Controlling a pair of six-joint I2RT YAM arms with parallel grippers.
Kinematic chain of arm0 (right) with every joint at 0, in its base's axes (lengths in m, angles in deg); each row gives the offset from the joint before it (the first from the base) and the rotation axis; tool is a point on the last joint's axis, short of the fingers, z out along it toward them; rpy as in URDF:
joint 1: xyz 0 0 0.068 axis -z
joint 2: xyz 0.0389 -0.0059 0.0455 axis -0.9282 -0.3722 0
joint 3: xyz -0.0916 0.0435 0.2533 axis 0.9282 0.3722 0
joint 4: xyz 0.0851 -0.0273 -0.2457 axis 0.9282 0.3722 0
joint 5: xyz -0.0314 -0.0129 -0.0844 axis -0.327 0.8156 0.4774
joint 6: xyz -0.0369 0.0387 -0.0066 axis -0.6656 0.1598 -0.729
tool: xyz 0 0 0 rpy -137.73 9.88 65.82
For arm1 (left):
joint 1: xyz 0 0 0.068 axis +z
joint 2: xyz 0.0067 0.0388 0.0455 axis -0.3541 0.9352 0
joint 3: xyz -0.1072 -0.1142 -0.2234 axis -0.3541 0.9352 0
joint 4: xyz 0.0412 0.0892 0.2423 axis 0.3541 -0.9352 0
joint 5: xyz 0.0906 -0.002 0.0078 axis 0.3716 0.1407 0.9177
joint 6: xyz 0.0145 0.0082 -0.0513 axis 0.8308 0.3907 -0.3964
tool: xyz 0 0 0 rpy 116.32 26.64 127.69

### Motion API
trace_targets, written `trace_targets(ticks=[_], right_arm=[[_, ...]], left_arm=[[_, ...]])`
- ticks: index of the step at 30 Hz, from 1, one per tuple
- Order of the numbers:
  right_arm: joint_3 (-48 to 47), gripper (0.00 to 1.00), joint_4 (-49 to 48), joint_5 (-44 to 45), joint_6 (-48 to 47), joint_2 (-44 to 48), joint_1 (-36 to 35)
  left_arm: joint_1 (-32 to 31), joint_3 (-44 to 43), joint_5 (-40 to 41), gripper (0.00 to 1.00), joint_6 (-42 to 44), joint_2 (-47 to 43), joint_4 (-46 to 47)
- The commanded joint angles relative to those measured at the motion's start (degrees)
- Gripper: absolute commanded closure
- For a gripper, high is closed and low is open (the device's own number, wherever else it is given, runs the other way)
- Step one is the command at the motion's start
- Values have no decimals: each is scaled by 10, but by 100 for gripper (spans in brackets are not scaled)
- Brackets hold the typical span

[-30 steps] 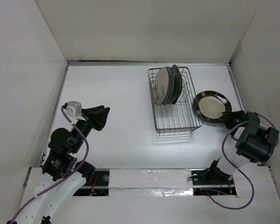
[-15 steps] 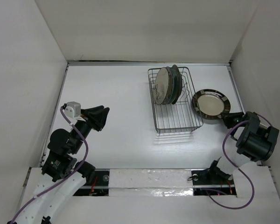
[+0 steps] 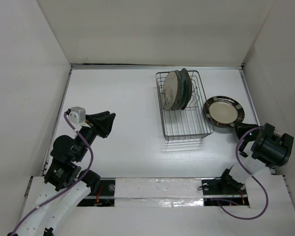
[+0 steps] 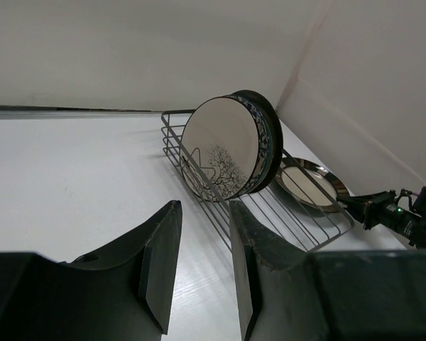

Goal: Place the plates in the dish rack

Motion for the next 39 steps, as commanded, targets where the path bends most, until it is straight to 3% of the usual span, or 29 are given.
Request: trace_targets(ticks=[1,8,23,26,32,39], right_arm=[[16,100,-159,-17,57,11,18],[19,100,-148,-14,71,82,18],[-29,100,1,38,49,288,4],[-88,100,109,62,7,343,-29],[-183,100,230,146,-88,398,-108],[-298,100,341,248,-205,365,-235]], left_arm=[[-3,0,2,70,5,8,25],[-3,1,4,70,6,16,25],[-3,0,2,70,6,28,25],[-3,0,2,70,5,29,25],[-3,2,1,70,6,27,25],[-3,2,-1,70,5,27,25]])
